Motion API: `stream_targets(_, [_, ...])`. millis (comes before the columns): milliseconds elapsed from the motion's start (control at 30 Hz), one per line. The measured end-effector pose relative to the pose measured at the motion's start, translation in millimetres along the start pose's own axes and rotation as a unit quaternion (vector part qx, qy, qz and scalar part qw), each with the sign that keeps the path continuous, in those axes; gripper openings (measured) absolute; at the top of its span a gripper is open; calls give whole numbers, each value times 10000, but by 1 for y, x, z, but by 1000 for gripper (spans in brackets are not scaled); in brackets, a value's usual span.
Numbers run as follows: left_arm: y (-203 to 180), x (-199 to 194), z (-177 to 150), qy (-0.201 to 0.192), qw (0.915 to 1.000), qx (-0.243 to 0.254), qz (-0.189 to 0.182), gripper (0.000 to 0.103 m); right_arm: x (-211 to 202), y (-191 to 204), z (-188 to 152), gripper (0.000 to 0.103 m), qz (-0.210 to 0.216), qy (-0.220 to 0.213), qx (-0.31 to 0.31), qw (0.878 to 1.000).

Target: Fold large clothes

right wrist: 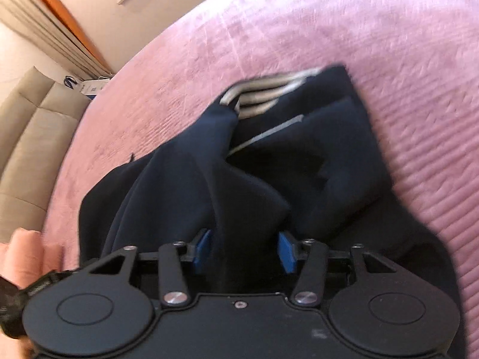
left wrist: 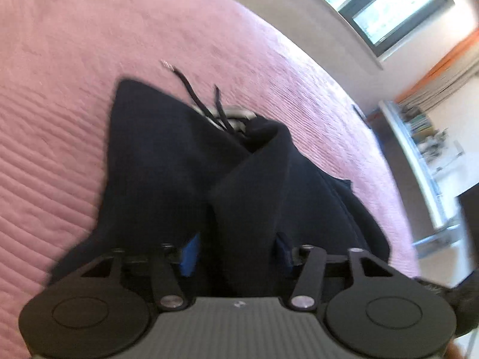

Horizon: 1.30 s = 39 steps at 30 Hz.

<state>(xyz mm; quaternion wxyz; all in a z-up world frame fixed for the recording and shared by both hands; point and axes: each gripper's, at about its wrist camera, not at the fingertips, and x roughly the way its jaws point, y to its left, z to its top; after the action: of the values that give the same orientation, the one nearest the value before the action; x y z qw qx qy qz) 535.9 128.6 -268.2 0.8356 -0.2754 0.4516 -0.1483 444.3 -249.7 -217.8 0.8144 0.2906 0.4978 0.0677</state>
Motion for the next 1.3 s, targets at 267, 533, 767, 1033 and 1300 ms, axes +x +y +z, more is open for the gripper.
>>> stream_targets(267, [-8, -42, -16, -443, 9977, -158, -492, 9, -69, 11, 0, 7, -71, -473, -108, 9988])
stream_targets(533, [9, -13, -60, 249, 9985, 497, 21, 22, -23, -13, -26, 42, -962, 463, -438, 9933])
stream_targets(767, [-15, -81, -39, -165, 9936, 1113, -138, 23, -76, 18, -24, 54, -1192, 196, -1338, 9836])
stream_targets(1033, [-61, 0, -50, 369, 9810, 1818, -575, 20, -20, 114, -56, 37, -433, -12, -2726, 9611])
stream_targets(1300, [7, -12, -62, 490, 9937, 984, -237, 3, -26, 56, -129, 36, -780, 1044, -3210, 9381])
